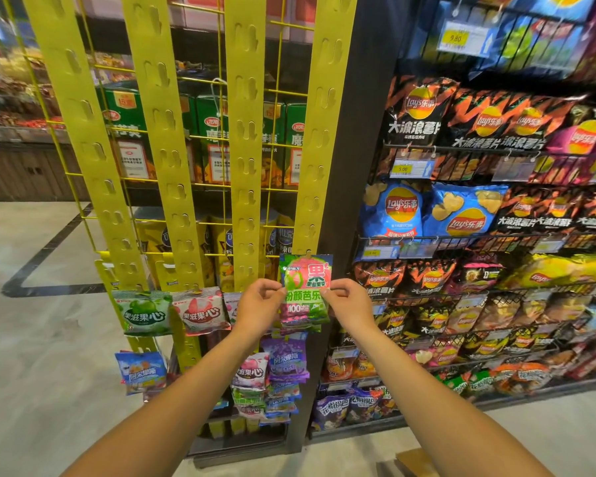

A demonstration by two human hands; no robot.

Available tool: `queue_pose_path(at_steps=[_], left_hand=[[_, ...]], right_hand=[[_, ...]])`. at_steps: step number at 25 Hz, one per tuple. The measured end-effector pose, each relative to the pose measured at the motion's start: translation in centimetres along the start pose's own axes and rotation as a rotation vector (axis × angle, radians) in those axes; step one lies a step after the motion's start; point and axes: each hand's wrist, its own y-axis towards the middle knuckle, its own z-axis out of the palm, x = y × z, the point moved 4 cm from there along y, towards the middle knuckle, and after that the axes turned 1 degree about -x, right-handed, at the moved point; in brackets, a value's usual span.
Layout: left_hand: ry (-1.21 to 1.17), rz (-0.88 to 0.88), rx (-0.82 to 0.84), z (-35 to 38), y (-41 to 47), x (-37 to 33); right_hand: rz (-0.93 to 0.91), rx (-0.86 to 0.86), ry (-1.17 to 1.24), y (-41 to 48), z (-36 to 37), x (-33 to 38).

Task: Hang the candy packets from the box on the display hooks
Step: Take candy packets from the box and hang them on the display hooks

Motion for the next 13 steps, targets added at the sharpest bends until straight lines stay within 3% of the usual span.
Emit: queue_pose_path(at_steps=[9, 13], left_hand=[[0.234, 0.152, 0.129, -1.7, -0.8, 0.1], [0.536, 0.377, 0.158, -2.3, -2.5, -0.3]], right_hand=[[0.022, -0.014, -0.009, -1.3, 0.5, 0.4], [-0.026, -0.01, -0.076, -3.0, -0.3, 0.7]])
